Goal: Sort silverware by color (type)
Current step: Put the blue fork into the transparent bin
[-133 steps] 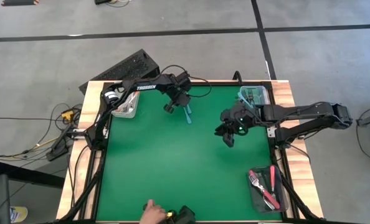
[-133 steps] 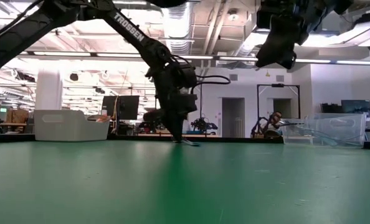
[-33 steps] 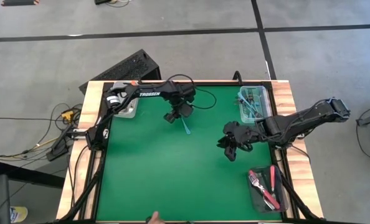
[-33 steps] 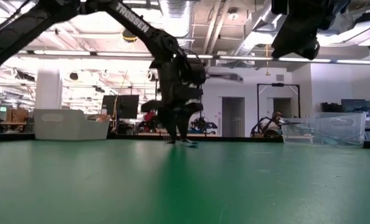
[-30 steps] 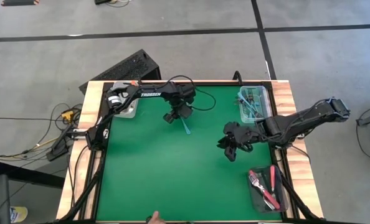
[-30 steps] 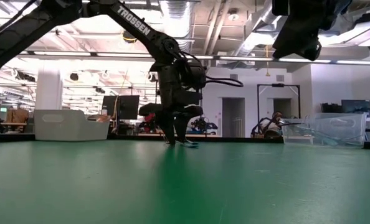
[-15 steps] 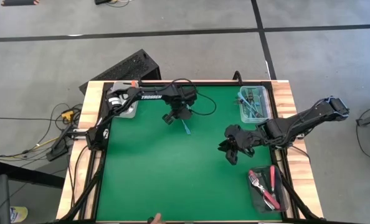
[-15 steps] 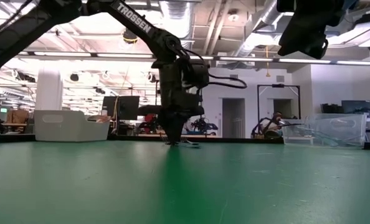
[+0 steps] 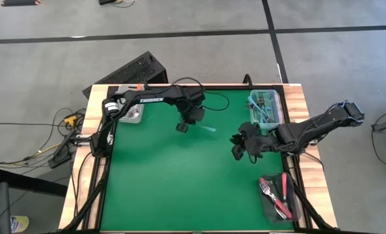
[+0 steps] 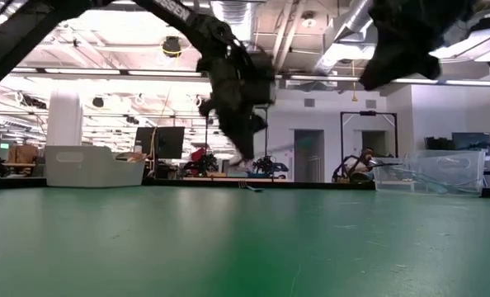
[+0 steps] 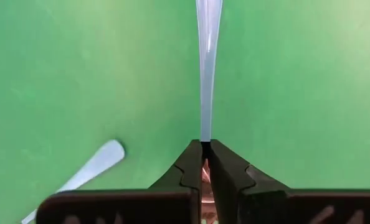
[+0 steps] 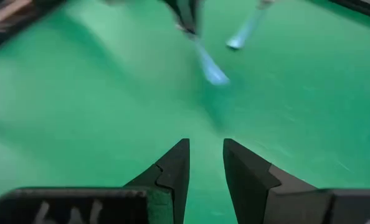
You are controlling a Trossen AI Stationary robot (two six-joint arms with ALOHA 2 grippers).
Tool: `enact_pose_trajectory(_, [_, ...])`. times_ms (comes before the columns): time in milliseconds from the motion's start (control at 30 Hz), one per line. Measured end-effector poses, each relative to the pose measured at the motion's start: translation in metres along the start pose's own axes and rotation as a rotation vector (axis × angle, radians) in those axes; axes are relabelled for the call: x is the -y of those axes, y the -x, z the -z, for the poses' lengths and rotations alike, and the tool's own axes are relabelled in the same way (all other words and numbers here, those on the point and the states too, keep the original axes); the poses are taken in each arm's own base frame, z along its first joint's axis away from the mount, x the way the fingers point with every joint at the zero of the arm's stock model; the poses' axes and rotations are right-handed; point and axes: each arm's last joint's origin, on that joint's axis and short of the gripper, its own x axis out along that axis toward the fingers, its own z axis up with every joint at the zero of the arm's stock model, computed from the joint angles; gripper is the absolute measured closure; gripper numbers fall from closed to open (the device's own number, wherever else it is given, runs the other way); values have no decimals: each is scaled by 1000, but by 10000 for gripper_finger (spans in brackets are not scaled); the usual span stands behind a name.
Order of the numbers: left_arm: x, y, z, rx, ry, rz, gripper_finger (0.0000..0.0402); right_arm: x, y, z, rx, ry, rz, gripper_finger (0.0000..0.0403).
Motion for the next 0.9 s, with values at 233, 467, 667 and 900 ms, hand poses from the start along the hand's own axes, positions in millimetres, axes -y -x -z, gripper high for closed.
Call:
enact_pose_trajectory(233, [46,22,-36,308,0,-100,401,19,-30,31,24,-176,45,257])
enact_pose_trajectory(467, [96,23,-48,714,212,-374,401,10,-40,47,290,-202,-234,209])
enact_pose_trajectory(667, [120,13,-51,854,357,-512,401,1,-37,37,503,-148,-231,199])
enact_pose_trajectory(900, [146,5,-57,758,316,-732,401,-6,-44,20,650,-151,-232,207])
